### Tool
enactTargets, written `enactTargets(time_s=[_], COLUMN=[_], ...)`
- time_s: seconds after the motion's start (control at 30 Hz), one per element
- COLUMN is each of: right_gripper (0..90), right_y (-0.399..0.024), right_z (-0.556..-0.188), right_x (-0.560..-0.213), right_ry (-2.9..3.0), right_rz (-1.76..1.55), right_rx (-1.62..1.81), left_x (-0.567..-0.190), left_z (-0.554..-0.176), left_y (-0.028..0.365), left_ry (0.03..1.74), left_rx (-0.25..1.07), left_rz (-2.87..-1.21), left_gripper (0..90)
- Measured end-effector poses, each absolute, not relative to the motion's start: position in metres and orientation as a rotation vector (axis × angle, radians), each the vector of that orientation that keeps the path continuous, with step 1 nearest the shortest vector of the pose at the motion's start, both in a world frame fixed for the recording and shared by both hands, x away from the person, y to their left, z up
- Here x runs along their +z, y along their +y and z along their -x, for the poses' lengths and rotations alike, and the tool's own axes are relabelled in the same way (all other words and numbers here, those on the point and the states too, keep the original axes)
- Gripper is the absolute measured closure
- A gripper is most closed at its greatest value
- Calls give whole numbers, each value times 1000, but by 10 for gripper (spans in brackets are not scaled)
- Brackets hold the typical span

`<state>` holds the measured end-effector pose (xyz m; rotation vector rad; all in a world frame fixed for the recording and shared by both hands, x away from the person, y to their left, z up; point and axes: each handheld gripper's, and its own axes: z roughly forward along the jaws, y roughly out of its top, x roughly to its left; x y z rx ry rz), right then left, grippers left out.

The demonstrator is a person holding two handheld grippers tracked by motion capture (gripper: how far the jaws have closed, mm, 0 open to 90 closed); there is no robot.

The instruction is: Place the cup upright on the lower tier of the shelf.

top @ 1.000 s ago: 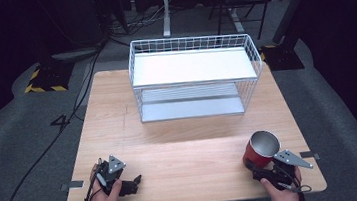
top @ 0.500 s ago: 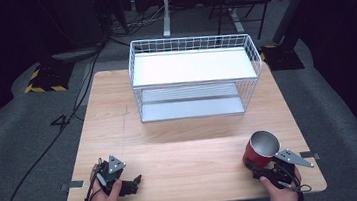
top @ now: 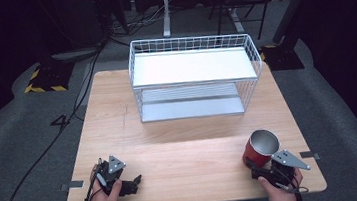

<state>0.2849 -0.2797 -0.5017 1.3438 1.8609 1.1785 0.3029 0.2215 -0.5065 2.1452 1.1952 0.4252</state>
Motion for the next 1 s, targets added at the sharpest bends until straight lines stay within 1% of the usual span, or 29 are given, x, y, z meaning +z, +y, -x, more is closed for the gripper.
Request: enactTargets(time_s=[0.6,1.0], right_gripper=[174,174], right_y=[-272,-266], right_z=[-280,-288], right_x=[-500,-473], right_ry=[1863,1869], right_rz=[-1256,-1196], right_rx=[1164,1211], left_x=[-506,-506], left_z=[-303,-301], left_y=[221,224], left_ry=[1195,1210], left_rx=[425,425], left_rz=[-2145,-2140], left_gripper=[0,0])
